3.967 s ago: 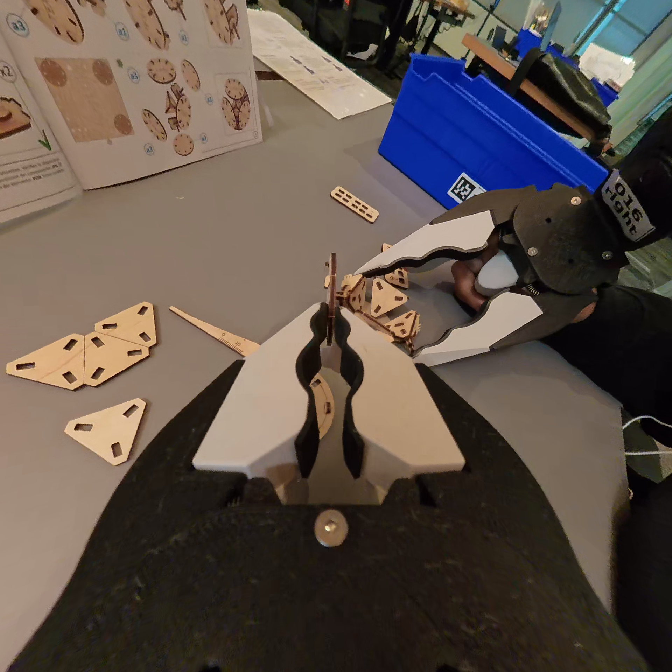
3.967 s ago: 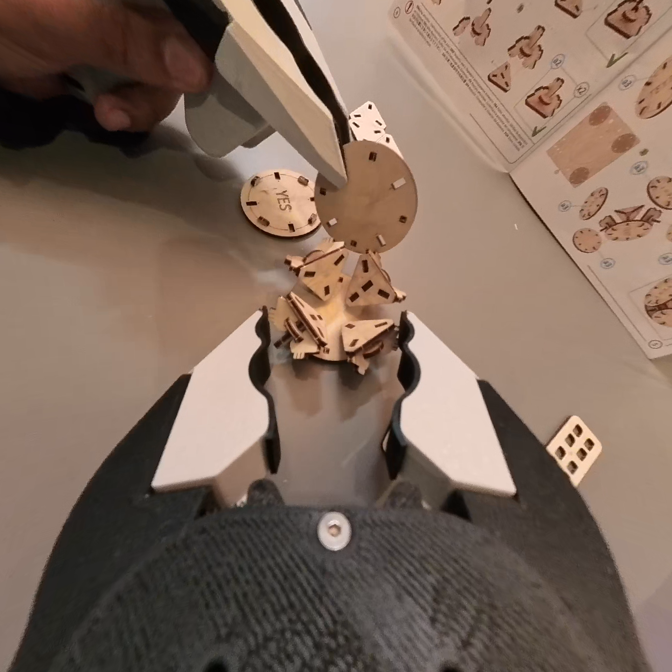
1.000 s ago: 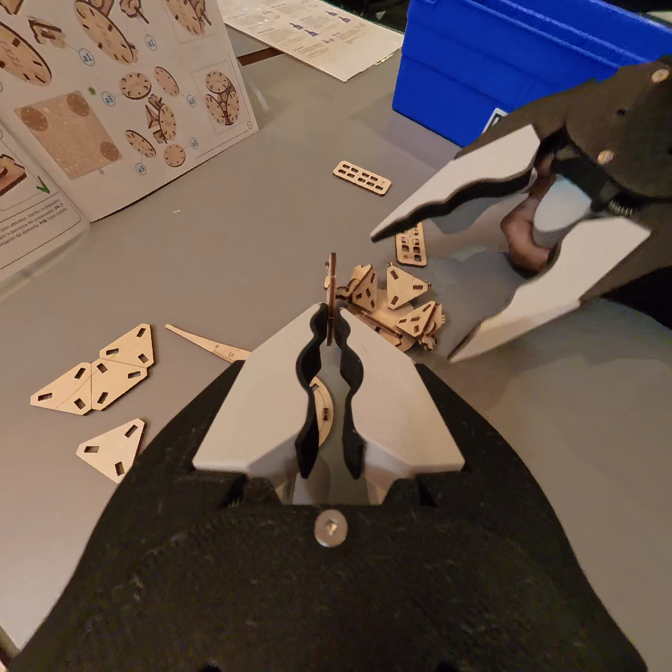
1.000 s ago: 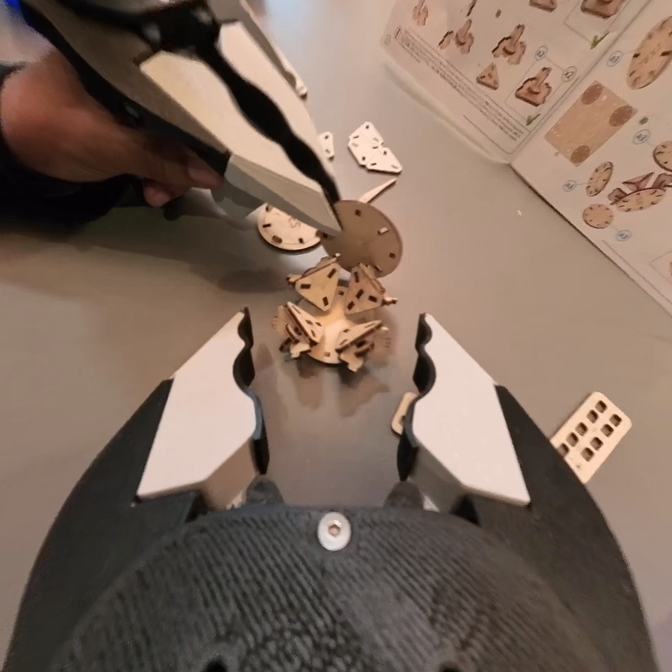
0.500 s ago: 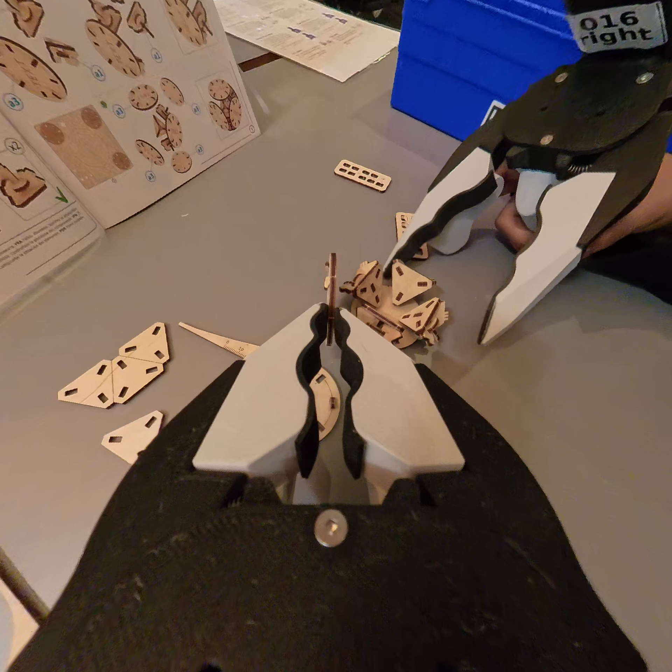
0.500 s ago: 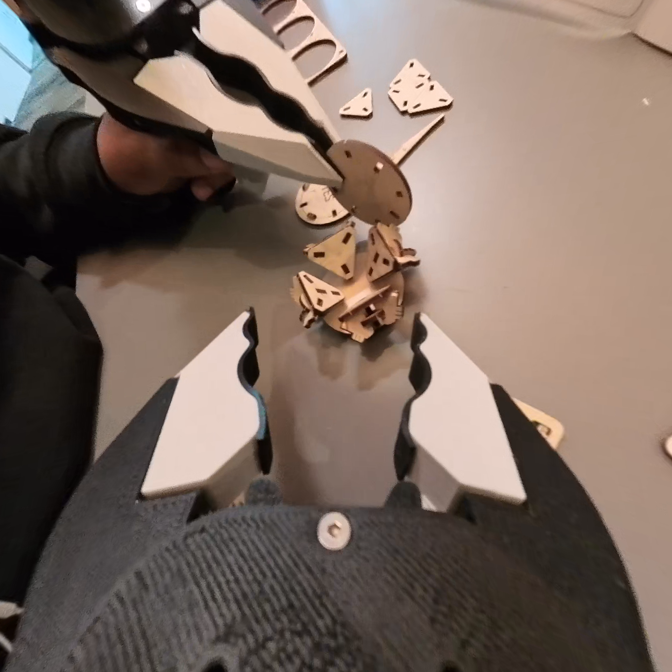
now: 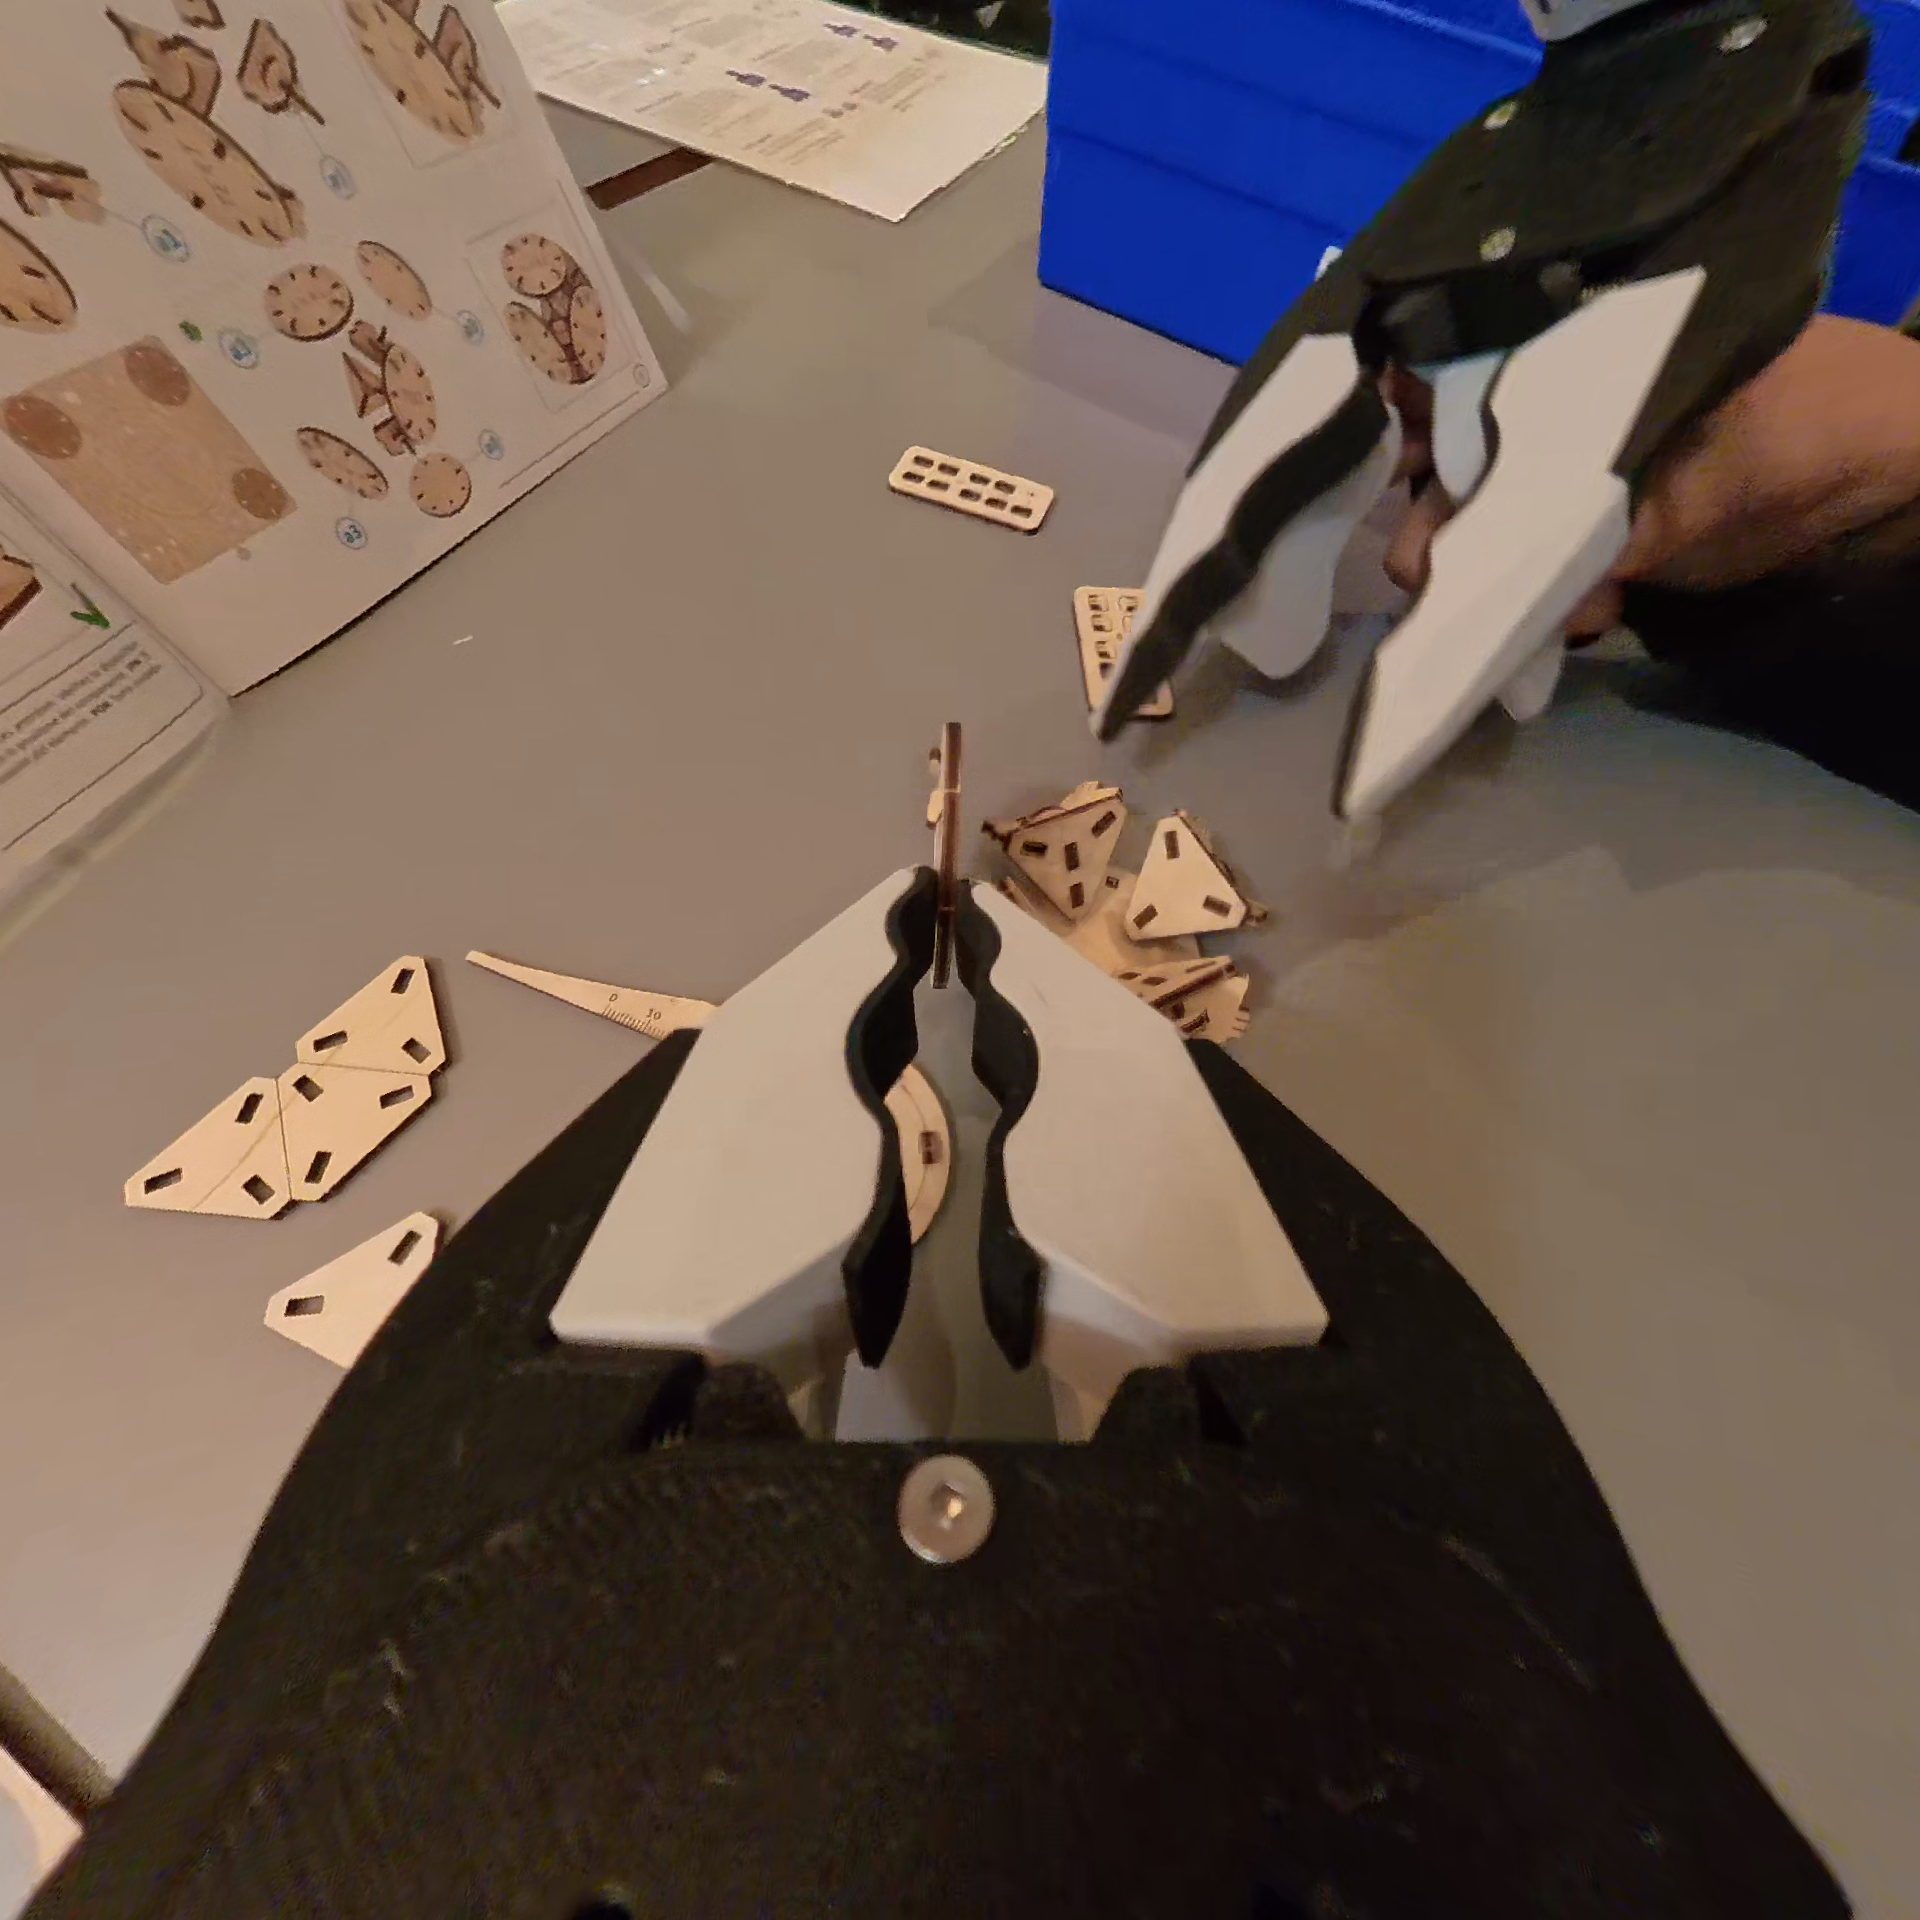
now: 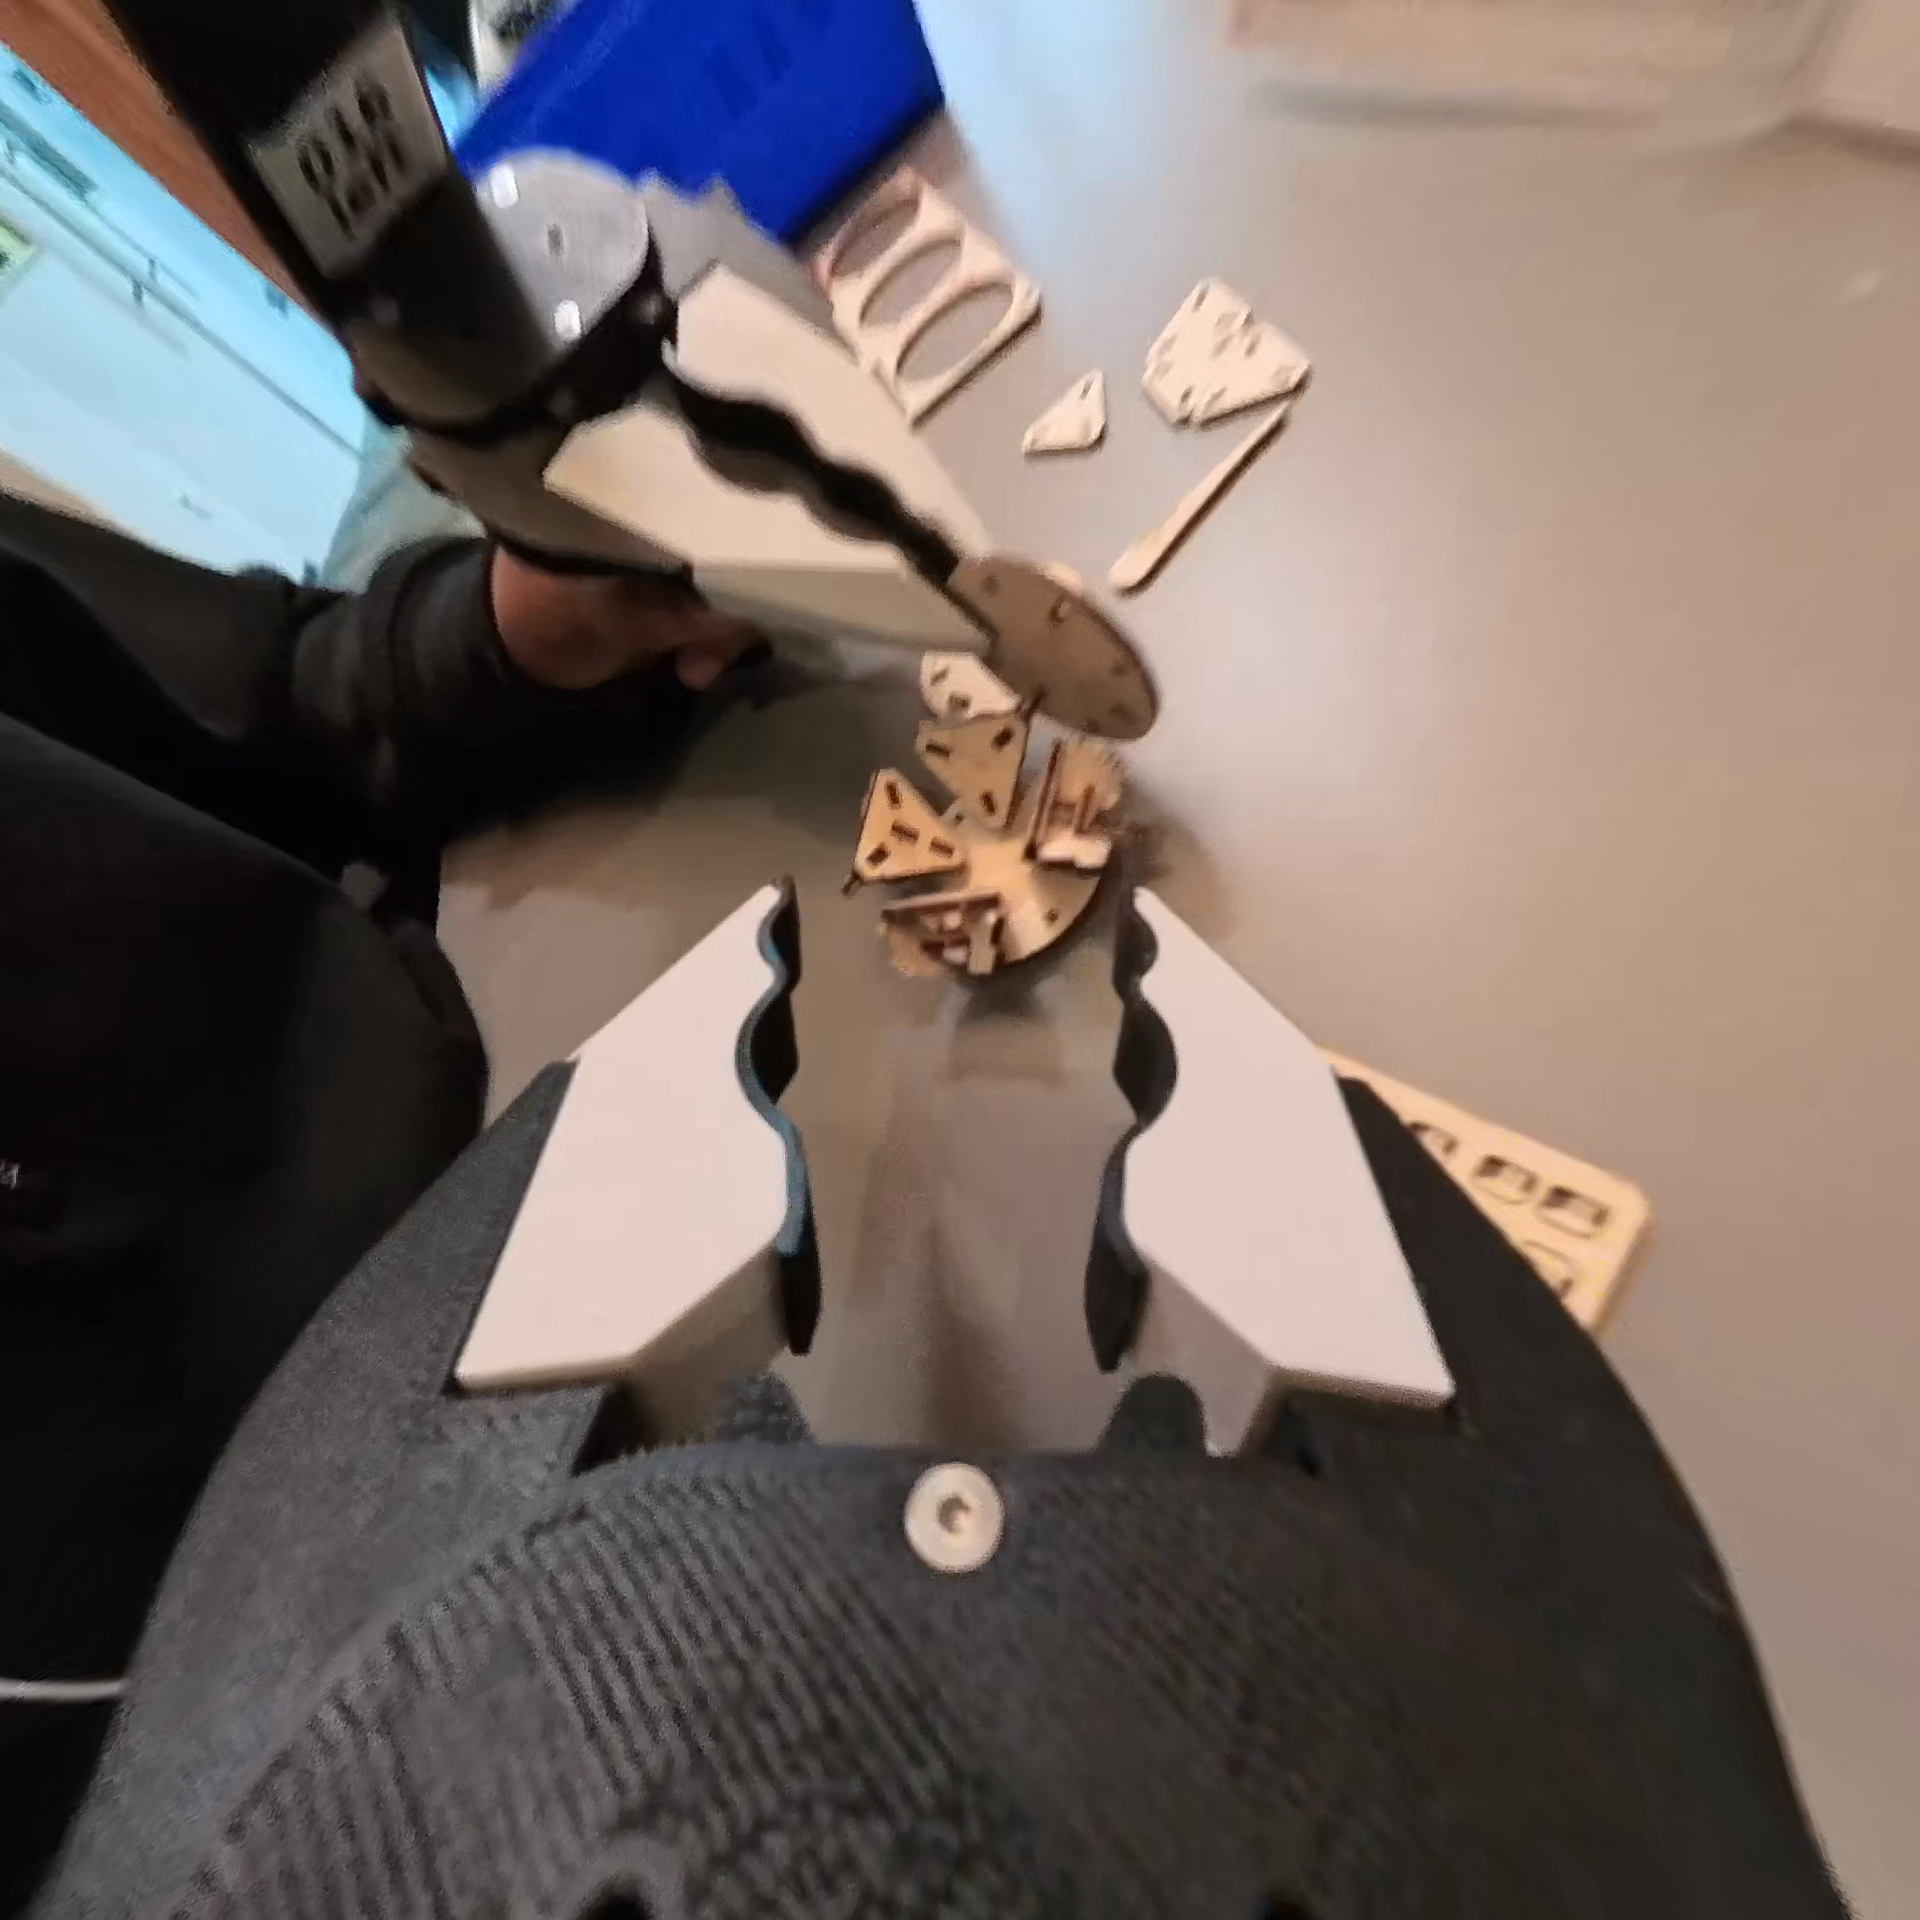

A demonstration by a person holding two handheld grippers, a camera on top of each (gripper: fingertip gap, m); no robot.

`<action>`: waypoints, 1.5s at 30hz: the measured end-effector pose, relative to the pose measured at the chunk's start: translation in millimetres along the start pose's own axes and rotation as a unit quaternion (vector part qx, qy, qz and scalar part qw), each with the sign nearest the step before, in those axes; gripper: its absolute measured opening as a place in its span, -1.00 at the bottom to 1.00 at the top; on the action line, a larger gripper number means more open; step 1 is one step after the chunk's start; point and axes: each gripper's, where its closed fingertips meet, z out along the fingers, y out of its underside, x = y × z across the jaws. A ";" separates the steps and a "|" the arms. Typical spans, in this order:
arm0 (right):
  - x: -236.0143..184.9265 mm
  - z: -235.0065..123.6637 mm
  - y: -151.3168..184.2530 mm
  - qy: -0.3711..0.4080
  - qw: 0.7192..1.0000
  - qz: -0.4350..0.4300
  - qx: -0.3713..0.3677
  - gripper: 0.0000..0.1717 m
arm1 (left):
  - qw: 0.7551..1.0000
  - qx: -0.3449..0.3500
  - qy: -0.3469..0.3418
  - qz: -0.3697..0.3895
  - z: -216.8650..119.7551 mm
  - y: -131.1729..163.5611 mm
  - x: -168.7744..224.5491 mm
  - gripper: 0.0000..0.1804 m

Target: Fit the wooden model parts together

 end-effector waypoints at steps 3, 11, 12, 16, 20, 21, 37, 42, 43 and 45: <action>10.0 -6.6 -13.1 0.030 0.998 -0.034 0.046 -0.33 | 1.000 0.007 0.004 0.013 -1.2 -2.6 2.4 -1.00; 10.9 -4.6 -9.4 0.068 0.986 -0.151 0.024 -0.50 | 0.999 0.031 0.038 0.022 -5.9 -9.7 5.1 -1.00; 11.7 -5.5 -11.2 0.067 0.985 -0.155 0.031 -0.50 | 0.998 0.030 0.046 0.025 -5.0 -9.4 5.2 -1.00; 22.8 -6.0 -11.5 0.073 0.982 -0.173 0.026 -0.47 | 0.998 0.008 0.069 0.009 1.7 -4.7 -3.3 -1.00; 30.8 -6.1 -16.1 0.083 0.978 -0.190 0.022 -0.43 | 0.993 0.004 0.113 -0.025 1.4 -9.0 -2.2 -1.00; 29.6 -4.4 -14.9 0.071 0.982 -0.174 0.014 -0.42 | 0.993 -0.004 0.113 -0.029 3.1 -6.9 -4.4 -1.00; 36.4 10.7 7.2 0.094 0.967 -0.224 -0.074 -0.49 | 0.991 -0.026 0.127 0.026 5.3 0.9 4.3 -1.00; 31.9 11.5 3.9 0.075 0.972 -0.214 -0.060 -0.48 | 0.990 -0.020 0.126 0.059 3.4 -0.3 8.3 -1.00; 31.5 11.8 3.9 0.073 0.972 -0.213 -0.061 -0.48 | 0.989 -0.021 0.127 0.067 3.7 0.3 9.4 -1.00; 30.9 13.0 5.0 0.068 0.973 -0.213 -0.063 -0.46 | 0.988 -0.024 0.127 0.081 5.3 1.6 11.4 -1.00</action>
